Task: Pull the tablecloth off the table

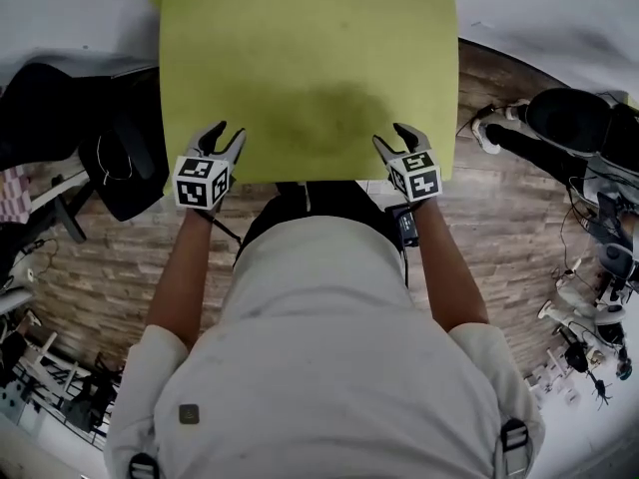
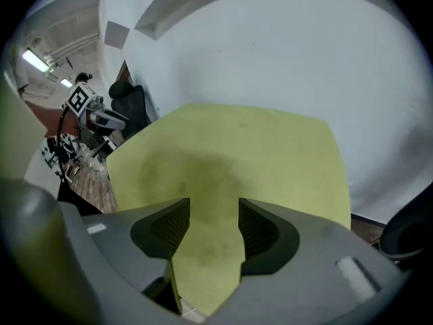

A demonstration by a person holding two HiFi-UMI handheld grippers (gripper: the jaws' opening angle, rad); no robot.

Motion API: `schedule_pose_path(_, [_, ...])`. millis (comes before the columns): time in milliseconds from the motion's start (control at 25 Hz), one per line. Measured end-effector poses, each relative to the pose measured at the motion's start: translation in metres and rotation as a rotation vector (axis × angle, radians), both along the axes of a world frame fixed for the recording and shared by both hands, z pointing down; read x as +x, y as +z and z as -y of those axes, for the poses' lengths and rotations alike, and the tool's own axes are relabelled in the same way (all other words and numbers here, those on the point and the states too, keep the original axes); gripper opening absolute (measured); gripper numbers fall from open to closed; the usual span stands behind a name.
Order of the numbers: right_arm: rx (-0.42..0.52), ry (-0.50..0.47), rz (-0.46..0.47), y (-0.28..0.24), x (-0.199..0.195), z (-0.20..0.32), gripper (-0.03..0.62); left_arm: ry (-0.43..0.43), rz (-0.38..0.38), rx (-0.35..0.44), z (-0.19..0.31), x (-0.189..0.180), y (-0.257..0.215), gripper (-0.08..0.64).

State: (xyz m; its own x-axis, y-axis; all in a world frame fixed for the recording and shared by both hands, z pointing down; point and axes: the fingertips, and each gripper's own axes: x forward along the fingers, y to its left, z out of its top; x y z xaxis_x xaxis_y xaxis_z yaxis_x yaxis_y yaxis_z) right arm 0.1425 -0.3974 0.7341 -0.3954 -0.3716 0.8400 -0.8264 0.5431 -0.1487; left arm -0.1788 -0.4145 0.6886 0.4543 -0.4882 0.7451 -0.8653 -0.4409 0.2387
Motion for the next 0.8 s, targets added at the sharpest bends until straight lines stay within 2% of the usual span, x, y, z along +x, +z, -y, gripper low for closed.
schedule_pose_path(240, [-0.069, -0.044, -0.074, 0.048, 0.009, -0.005, 0.269, -0.008, 0.082, -0.114, -0.003, -0.007, 0.055, 0.230])
schedule_pose_path(400, [-0.086, -0.057, -0.121, 0.061, 0.012, -0.007, 0.281, -0.009, 0.136, -0.180, -0.010, -0.017, 0.083, 0.244])
schedule_pose_path(600, [-0.089, -0.055, -0.153, 0.070, 0.015, -0.004, 0.288, -0.054, 0.207, -0.249, -0.019, -0.031, 0.110, 0.266])
schedule_pose_path(800, [-0.072, -0.043, -0.151, 0.068, 0.015, -0.007, 0.290, -0.083, 0.256, -0.223, -0.020, -0.035, 0.114, 0.256])
